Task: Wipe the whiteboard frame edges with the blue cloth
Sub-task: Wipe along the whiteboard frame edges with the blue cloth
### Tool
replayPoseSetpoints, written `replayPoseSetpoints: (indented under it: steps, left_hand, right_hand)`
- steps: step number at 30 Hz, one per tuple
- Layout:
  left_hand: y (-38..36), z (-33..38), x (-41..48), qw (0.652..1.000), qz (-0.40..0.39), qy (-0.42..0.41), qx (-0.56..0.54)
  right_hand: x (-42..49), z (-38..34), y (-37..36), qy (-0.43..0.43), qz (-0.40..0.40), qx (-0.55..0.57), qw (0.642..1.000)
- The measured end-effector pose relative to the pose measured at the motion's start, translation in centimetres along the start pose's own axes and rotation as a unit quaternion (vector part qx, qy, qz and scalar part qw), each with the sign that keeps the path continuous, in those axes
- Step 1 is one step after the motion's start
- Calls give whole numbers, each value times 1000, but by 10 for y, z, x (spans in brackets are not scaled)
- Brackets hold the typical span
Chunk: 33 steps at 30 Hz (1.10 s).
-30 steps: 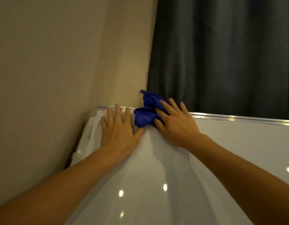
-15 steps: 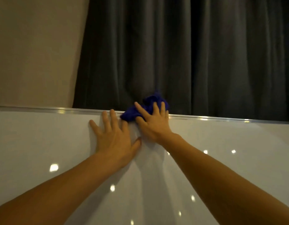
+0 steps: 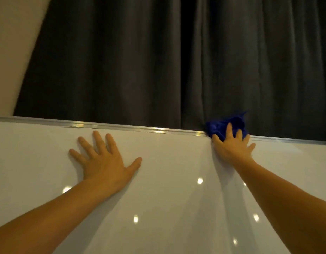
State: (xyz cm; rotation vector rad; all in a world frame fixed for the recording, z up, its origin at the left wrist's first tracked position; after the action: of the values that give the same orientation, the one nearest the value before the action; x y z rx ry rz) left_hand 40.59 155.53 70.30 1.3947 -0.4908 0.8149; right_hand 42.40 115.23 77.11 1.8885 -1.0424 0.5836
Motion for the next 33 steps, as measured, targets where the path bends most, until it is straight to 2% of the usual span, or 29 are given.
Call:
replayPoseSetpoints:
  steps: [3,6,9,12,16,19,21,25,29,31,33]
  left_hand:
    - [5,16,5,999,12,37,-9]
    - [6,48,12,1000,29,8,0]
    - [9,95,13,999,36,2,20]
    - [7,133,16,997,51,-49,22]
    - [-1,156,20,992,77,-99,23]
    - [0,170,20,989,94,-108,19]
    - [5,182,19,988,95,-118,13]
    - [6,219,18,989,79,-125,24]
    - [2,239,24,990,85,-103,49]
    - [0,246,26,991,79,-98,52]
    - [-4,262,25,991,79,-98,49]
  right_hand:
    - [-1,-60,-17,139,8,8,990]
    - [-40,-129,-46,308,-11,30,951]
    - [-48,-138,-51,376,-12,37,926]
    - [-15,-87,-34,371,18,17,928]
    - [48,24,-5,253,19,-29,967]
    - [68,57,11,155,3,-27,987]
    - [54,30,4,180,11,-22,983]
    - [-5,-42,-31,348,-7,28,937]
    - [15,-11,-15,417,-9,-12,909]
    - [48,43,1,390,11,-55,919]
    - [83,107,20,301,36,-66,951]
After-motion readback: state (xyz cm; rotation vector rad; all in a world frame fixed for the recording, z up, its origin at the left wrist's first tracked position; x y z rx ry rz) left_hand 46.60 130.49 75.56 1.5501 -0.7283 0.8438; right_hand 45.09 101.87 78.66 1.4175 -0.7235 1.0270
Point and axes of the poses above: each hand's wrist, its own x-axis towards the middle knuckle, its own y-axis out of the back of the hand, z = x × y, the point moved 8 cm from there along x, towards the middle knuckle, and after that the axes turned 8 degrees about x, right-handed, at the moved point
